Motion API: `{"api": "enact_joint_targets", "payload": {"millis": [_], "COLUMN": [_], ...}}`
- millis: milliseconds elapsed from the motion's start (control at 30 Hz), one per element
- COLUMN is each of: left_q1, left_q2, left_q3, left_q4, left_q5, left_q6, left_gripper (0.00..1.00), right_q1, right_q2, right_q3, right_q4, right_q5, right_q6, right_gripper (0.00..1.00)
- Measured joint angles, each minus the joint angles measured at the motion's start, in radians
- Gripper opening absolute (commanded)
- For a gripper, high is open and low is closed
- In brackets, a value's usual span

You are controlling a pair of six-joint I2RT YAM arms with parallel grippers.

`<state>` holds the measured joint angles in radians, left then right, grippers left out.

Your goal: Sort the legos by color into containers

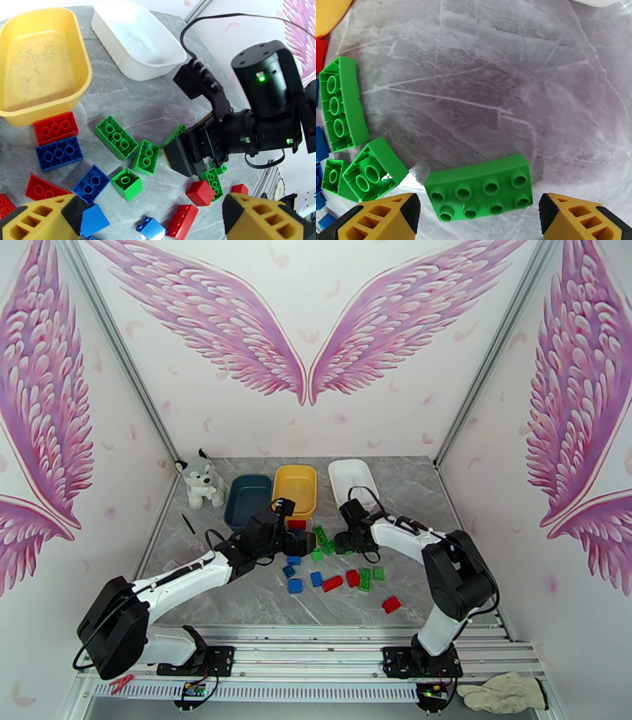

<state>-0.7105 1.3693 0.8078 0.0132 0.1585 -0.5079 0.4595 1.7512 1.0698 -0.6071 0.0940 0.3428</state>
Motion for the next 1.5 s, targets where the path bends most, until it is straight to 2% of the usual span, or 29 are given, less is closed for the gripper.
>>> {"api": "enact_joint_targets", "payload": {"millis": [367,567,733,833,900,1067,1233,1433,1500], "left_q1": [0.002,0.002,0.000,-0.023,-0.067,-0.127,-0.122,-0.107,-0.093], "left_q2": [0.000,0.000,0.000,0.001,0.010,0.034,0.019,-0.030,-0.051], "left_q3": [-0.007,-0.008,-0.008,-0.003,0.031,0.157,0.154,0.129,0.102], "left_q4": [0.000,0.003,0.008,0.014,-0.002,-0.033,-0.029,-0.064,-0.065], "left_q5": [0.002,0.005,0.000,-0.019,-0.049,-0.114,-0.167,-0.185,-0.185], "left_q6": [0.000,-0.001,-0.008,-0.013,-0.006,0.024,0.058,0.089,0.090], "left_gripper": [0.99,0.99,0.99,0.99,0.99,0.99,0.99,0.99,0.99], "right_q1": [-0.054,-0.062,-0.062,-0.062,-0.062,-0.063,-0.075,-0.119,-0.141], "right_q2": [0.081,0.084,0.042,-0.036,-0.087,-0.097,0.005,0.214,0.274], "right_q3": [0.055,0.058,0.049,0.048,0.063,0.191,0.397,0.663,0.719], "right_q4": [-0.003,-0.002,-0.004,-0.007,-0.019,-0.049,-0.073,-0.114,-0.132], "right_q5": [-0.023,-0.031,-0.054,-0.057,-0.051,-0.001,0.061,0.113,0.117], "right_q6": [-0.001,-0.004,0.004,0.023,0.035,0.069,0.087,0.086,0.082], "right_gripper": [0.74,0.58,0.53,0.52,0.52,0.52,0.54,0.58,0.65]}}
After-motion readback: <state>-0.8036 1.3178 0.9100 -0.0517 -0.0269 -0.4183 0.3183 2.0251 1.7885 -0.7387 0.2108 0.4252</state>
